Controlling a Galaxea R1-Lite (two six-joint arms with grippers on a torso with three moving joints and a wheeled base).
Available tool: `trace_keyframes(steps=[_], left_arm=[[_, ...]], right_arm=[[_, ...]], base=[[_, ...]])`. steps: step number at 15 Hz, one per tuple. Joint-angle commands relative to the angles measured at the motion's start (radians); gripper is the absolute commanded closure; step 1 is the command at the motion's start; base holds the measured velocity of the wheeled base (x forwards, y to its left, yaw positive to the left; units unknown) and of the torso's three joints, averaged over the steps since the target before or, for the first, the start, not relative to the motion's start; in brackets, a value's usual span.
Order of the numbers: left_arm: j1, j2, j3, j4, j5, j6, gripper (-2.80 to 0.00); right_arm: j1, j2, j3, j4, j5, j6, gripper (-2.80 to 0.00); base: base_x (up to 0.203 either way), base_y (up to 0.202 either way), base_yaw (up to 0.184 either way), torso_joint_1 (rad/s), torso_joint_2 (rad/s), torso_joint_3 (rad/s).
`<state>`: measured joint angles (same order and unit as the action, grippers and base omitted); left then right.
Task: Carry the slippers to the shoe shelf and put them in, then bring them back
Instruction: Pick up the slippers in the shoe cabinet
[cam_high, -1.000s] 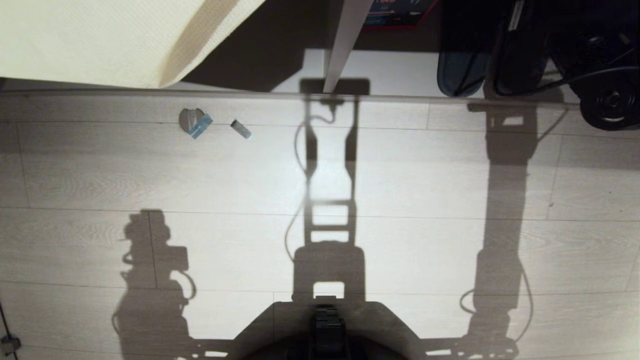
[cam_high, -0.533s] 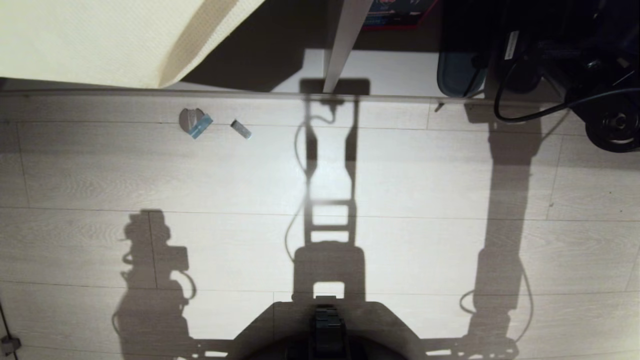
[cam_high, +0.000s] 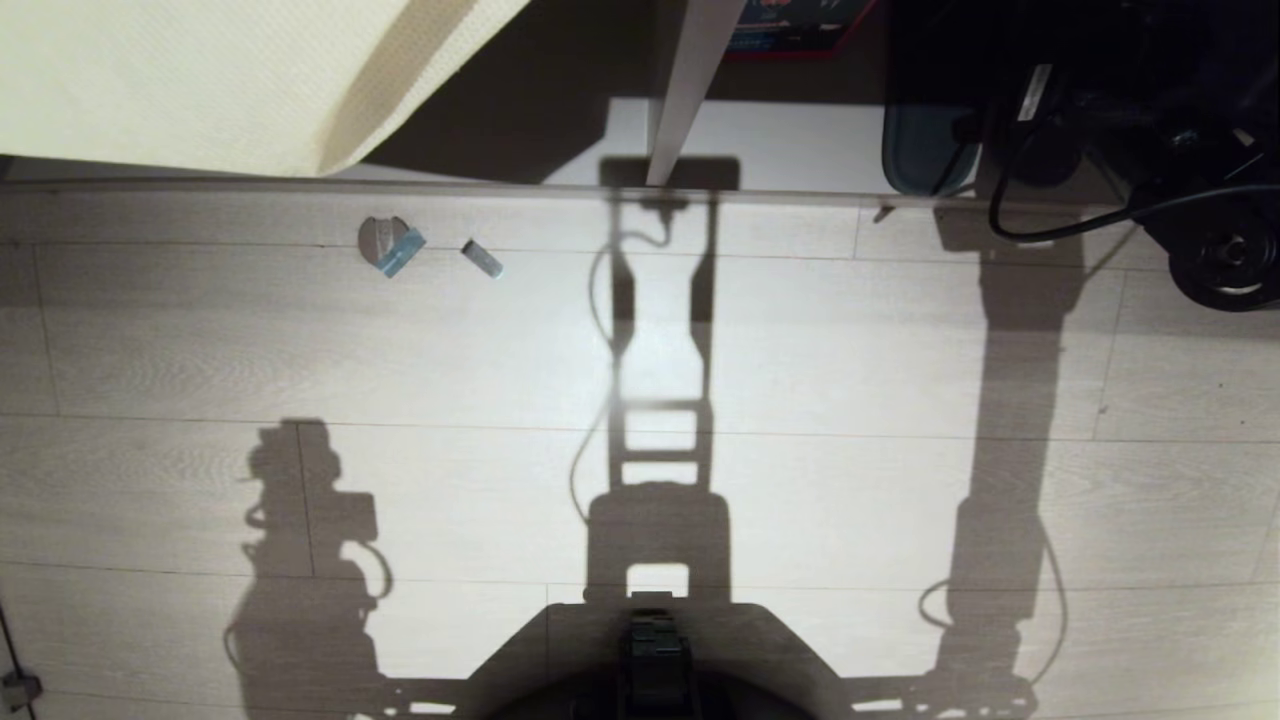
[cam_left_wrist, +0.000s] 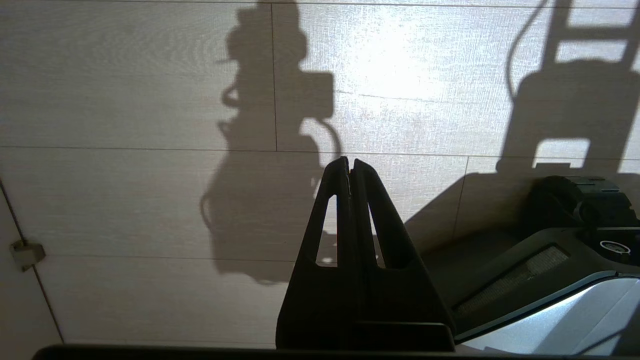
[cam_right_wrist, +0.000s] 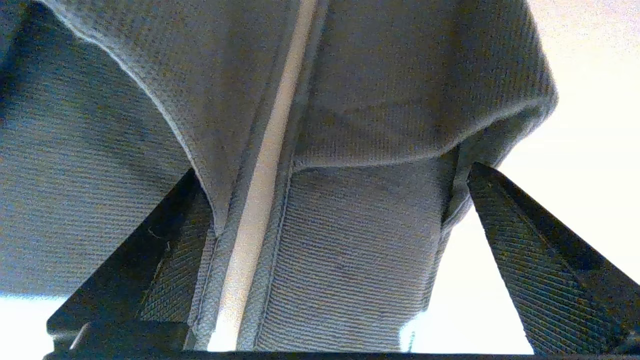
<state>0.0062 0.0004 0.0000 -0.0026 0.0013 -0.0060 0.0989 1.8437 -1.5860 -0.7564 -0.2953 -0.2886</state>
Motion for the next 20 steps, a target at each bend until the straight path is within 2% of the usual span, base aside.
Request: trace_keyframes(steps=[1,4,9,20], left_arm=[[0.0,0.0,0.0,0.0,0.0,0.0,0.0],[0.001,0.0,0.0,0.0,0.0,-0.001,0.0],[0.0,0.0,0.0,0.0,0.0,0.0,0.0],[0.001,0.0,0.0,0.0,0.0,0.0,0.0]], right_arm=[[0.001,0.016,0.0,-0.014,-0.004,0.018,-2.8],[-0.001,0.037,-0.002,-0.024,-0.001,0.032,-2.8],[-0.011,0.097,-0.02,-0.165,0.011,0.058,-2.8],[-0.027,0.159,-0.049,-0.202,0.019,0.078,-2.8]], base=[[0.0,0.0,0.0,0.0,0.0,0.0],[0.0,0.0,0.0,0.0,0.0,0.0],[0.0,0.0,0.0,0.0,0.0,0.0],[0.0,0.0,0.0,0.0,0.0,0.0]])
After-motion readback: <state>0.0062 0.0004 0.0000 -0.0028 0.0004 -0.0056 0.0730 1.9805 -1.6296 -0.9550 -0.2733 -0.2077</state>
